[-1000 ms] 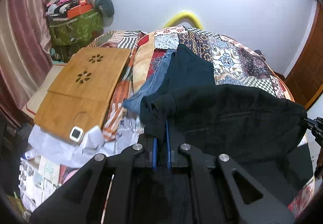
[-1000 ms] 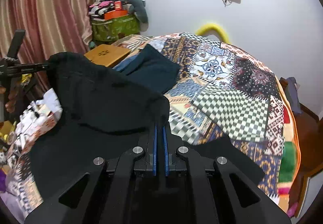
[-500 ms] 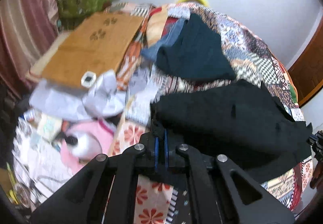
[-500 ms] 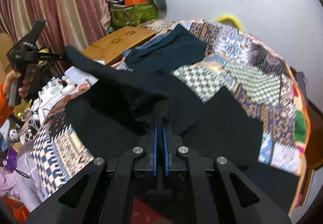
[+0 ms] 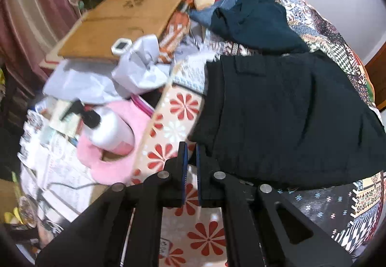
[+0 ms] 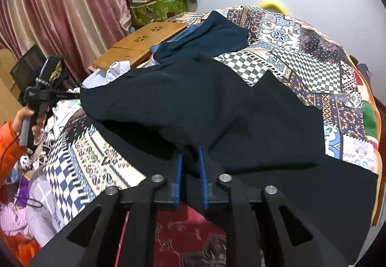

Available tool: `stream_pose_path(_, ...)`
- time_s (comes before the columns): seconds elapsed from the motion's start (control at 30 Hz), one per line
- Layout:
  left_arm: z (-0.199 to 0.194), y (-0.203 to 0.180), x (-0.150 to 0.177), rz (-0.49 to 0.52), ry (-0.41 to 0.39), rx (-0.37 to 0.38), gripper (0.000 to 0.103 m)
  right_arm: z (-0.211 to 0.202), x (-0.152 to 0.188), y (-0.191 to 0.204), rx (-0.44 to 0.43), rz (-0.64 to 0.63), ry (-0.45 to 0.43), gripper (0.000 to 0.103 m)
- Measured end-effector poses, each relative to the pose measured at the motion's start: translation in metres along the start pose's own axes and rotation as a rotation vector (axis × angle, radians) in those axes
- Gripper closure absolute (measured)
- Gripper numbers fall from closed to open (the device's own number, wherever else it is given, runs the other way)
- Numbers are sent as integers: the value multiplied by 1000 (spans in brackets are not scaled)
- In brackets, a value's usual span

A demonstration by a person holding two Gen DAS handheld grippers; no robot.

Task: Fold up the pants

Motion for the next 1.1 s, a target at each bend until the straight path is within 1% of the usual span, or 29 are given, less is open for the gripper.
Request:
stream_pose_path(0.07, -10, 0, -9, 9, -31, -11, 92, -7, 0, -4, -4, -3, 4, 87)
stream_pose_path(0.13, -22, -3, -21, 20, -65, -15, 81, -17, -1, -9, 9, -7, -3, 83)
stream_pose_path(0.17, -27, -6, -27, 24, -80, -12, 77, -22, -4, -13, 19, -9, -11, 83)
stream_pose_path(0.23, -37, -18, -40, 38, -113, 4, 63, -31, -11, -22, 26, -11, -33, 79)
stream_pose_path(0.27, -40, -23, -46, 45, -125, 12, 60, -36, -17, -29, 30, -1, -49, 77)
stream_pose_path(0.33, -47, -38, -59, 62, -155, 33, 48, -41, -28, -45, 62, 18, -78, 68)
stream_pose_path(0.4, -50, -57, -71, 79, -179, 57, 42, -41, -41, -62, 104, 26, -100, 65)
stream_pose_path(0.47, -49, -74, -80, 94, -192, 80, 40, -36, -51, -76, 129, 36, -107, 63)
stream_pose_path(0.53, -45, -93, -90, 107, -193, 106, 36, -27, -59, -88, 143, 42, -108, 57)
stream_pose_path(0.63, -33, -117, -103, 130, -190, 123, 30, -6, -68, -106, 150, 62, -90, 55)
stream_pose_path(0.7, -23, -131, -109, 150, -182, 129, 28, 13, -72, -117, 131, 94, -73, 53)
stream_pose_path(0.83, 1, -157, -120, 178, -158, 149, 18, 51, -77, -132, 91, 151, -34, 53)
stream_pose_path(0.97, 27, -172, -124, 188, -124, 163, 17, 91, -84, -146, 71, 187, 20, 53)
stream_pose_path(1.1, 53, -180, -126, 214, -92, 142, 17, 130, -93, -168, 75, 223, 61, 53)
Point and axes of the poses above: each gripper's, at about its wrist camera, not at the fingertips, and z roughly the way its jaws point, y to its left, x to its underside, the point moved 8 cm from there along z, roughly the way its jaws point, and after that the axes turned 5 degrees about -y, right-handed, at the moved point
